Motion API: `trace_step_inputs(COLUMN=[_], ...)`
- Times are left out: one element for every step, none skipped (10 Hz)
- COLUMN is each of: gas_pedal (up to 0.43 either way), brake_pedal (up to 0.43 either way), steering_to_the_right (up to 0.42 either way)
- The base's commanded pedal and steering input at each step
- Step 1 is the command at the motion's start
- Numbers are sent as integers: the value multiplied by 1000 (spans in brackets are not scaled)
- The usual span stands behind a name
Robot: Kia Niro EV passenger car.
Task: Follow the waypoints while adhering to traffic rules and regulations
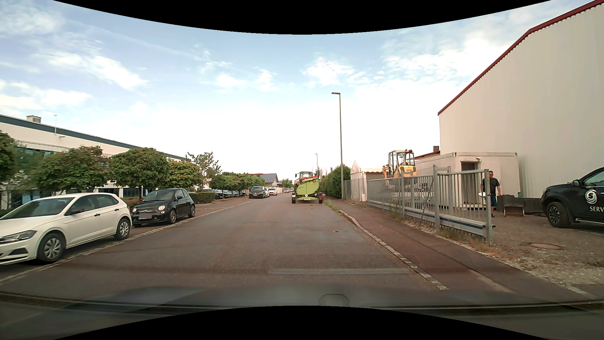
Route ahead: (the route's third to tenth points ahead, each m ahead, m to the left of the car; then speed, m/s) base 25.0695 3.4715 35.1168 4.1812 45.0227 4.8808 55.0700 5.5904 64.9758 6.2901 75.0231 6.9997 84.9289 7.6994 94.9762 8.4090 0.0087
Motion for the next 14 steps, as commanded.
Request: trace_step_inputs(gas_pedal=[0, 0, 0, 0, 0, 0, 0, 0, 0, 0, 0, 0, 0, 0], brake_pedal=[244, 244, 250, 244, 244, 244, 244, 244, 244, 244, 244, 244, 244, 244], steering_to_the_right=[-5, -5, -5, -4, -5, -5, -5, -5, -5, -4, -5, -5, -5, -5])
